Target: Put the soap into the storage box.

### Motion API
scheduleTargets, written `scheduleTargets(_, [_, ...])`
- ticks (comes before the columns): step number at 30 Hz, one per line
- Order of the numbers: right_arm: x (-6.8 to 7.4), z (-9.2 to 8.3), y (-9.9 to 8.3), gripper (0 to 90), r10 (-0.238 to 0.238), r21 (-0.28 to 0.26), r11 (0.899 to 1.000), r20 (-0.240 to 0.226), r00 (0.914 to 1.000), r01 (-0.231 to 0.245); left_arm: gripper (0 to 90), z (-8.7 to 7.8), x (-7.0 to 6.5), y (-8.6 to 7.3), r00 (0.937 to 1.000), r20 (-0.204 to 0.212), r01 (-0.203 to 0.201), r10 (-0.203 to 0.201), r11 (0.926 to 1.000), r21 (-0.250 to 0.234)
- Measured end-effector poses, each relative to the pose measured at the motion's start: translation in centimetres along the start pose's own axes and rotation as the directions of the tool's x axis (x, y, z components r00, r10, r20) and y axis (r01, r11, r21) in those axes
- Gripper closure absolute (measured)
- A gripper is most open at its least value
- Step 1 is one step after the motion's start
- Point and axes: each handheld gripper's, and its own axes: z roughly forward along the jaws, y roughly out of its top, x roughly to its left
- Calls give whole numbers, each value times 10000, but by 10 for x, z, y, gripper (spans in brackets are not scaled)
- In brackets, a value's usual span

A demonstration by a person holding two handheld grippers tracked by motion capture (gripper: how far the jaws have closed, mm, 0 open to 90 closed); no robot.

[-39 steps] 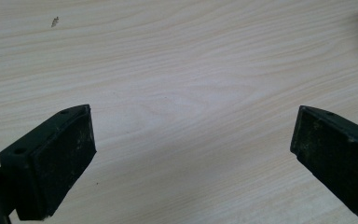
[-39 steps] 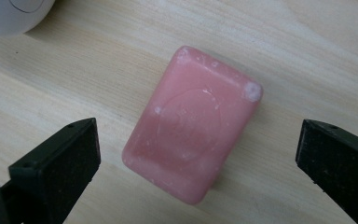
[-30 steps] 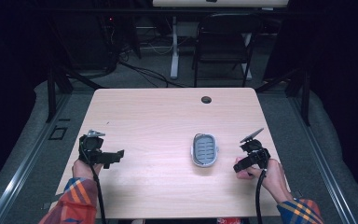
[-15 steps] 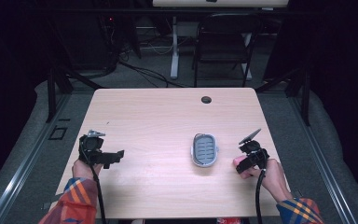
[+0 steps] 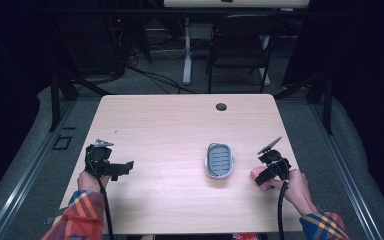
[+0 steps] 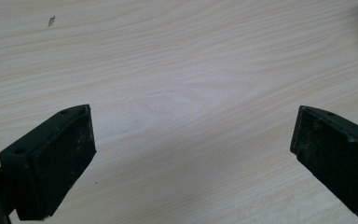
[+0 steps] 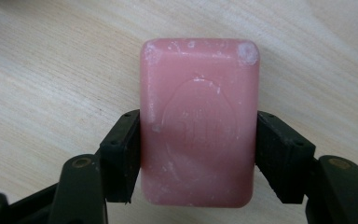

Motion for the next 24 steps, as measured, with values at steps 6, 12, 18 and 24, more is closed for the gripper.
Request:
scheduleTargets(6, [-2,-3,-1,371,-15,-72,10000,-111,9999,14,0,0,0,0,10000,10,-6,6,10000,0])
scheduleTargets(12, [-2,-7,-1,371,103,-392,9992,-190,9998,-111,0,0,0,0,10000,17,-19,19,10000,-2])
scheduleTargets(18, [-5,-13,0,372,-29,-320,9995,-209,9998,23,0,0,0,0,10000,27,-36,36,10000,-6])
scheduleTargets(24, [-7,-16,1,372,-130,-319,9994,-221,9997,123,0,0,-1,1,10000,54,-76,76,10000,23])
